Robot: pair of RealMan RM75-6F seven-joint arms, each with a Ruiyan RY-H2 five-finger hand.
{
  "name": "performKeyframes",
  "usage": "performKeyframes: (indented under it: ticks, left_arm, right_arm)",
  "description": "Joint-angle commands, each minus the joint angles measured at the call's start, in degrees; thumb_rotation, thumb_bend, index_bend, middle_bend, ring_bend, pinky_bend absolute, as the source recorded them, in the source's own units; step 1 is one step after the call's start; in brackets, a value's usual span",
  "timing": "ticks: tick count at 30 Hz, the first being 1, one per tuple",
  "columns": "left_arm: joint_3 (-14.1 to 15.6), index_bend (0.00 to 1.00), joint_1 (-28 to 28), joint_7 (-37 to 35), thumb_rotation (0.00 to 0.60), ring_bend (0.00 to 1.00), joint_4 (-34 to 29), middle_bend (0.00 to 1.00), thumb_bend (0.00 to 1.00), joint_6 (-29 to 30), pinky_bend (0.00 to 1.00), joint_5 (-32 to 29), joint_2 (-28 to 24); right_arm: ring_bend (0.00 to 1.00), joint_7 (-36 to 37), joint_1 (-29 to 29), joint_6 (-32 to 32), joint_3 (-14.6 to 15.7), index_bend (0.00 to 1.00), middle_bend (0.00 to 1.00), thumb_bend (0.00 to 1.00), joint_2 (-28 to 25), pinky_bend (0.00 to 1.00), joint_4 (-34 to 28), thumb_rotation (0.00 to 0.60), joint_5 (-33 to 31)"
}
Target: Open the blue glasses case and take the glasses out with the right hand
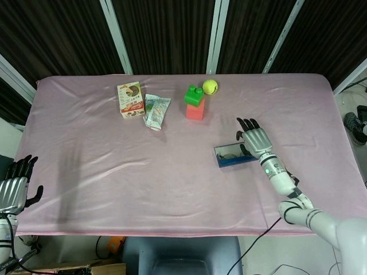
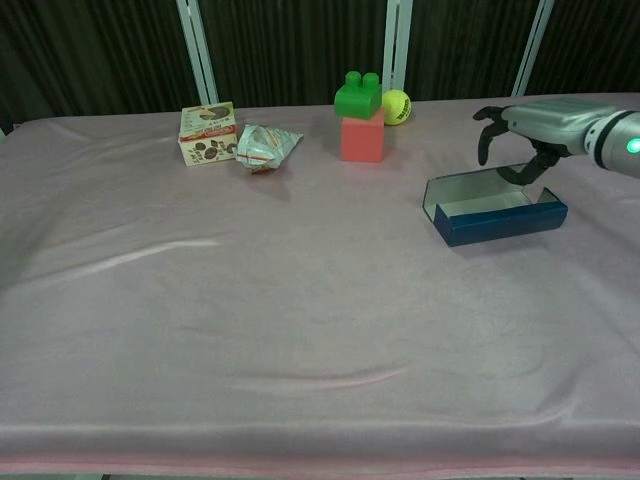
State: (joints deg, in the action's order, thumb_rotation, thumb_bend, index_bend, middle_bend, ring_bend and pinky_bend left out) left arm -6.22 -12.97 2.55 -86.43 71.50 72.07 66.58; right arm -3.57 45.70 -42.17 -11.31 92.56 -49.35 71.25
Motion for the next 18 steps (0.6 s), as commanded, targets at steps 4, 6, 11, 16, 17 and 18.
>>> performKeyframes:
  ticks: [4, 6, 11, 16, 17, 18]
  left_arm:
    - [0.0, 0.0, -0.1, -2.4, 0.6, 0.0, -0.1, 0.0, 0.41, 0.6, 0.02, 2.1, -0.7]
    - [0.0, 0.0, 0.2, -2.7, 0.6, 0.0, 0.0, 0.0, 0.41, 1.5, 0.02, 2.6, -0.7]
    - [0.3, 0.0, 0.3, -2.5, 0.6, 0.0, 0.1, 0.0, 0.41, 1.5, 0.02, 2.7, -0.5]
    - [0.3, 0.0, 0.2, -1.7, 0.6, 0.0, -0.2, 0.0, 0.41, 1.5, 0.02, 2.4, -0.4]
    - [0.3, 0.0, 0.3, -1.7, 0.6, 0.0, -0.3, 0.0, 0.41, 1.5, 0.02, 2.4, -0.4]
    - [0.3, 0.0, 0.3, -1.7, 0.6, 0.0, -0.3, 0.0, 0.41, 1.5, 0.02, 2.4, -0.4]
  right_arm:
    - [0.0, -6.6, 4.3, 4.8, -3.4, 0.19, 0.07, 0.51, 3.1, 0.0, 4.8, 0.6, -6.2]
    - [0.0, -7.7, 3.7, 3.4, -3.2, 0.22, 0.07, 0.5, 1.3, 0.0, 1.6, 0.6, -6.0]
    - [0.0, -9.5, -0.2, -2.0, 0.0, 0.36, 0.07, 0.51, -6.9, 0.0, -14.5, 0.6, -1.9]
    - [0.0, -13.5, -1.9, -2.0, 3.0, 0.42, 0.06, 0.51, -11.8, 0.0, -25.1, 0.6, -1.8]
    - [0.0, -14.1, -1.9, -1.9, 3.4, 0.42, 0.06, 0.51, -12.0, 0.0, -26.0, 0.6, -2.0]
    - [0.0, -14.7, -1.9, -1.8, 3.6, 0.42, 0.06, 0.51, -12.0, 0.0, -26.6, 0.6, -2.3]
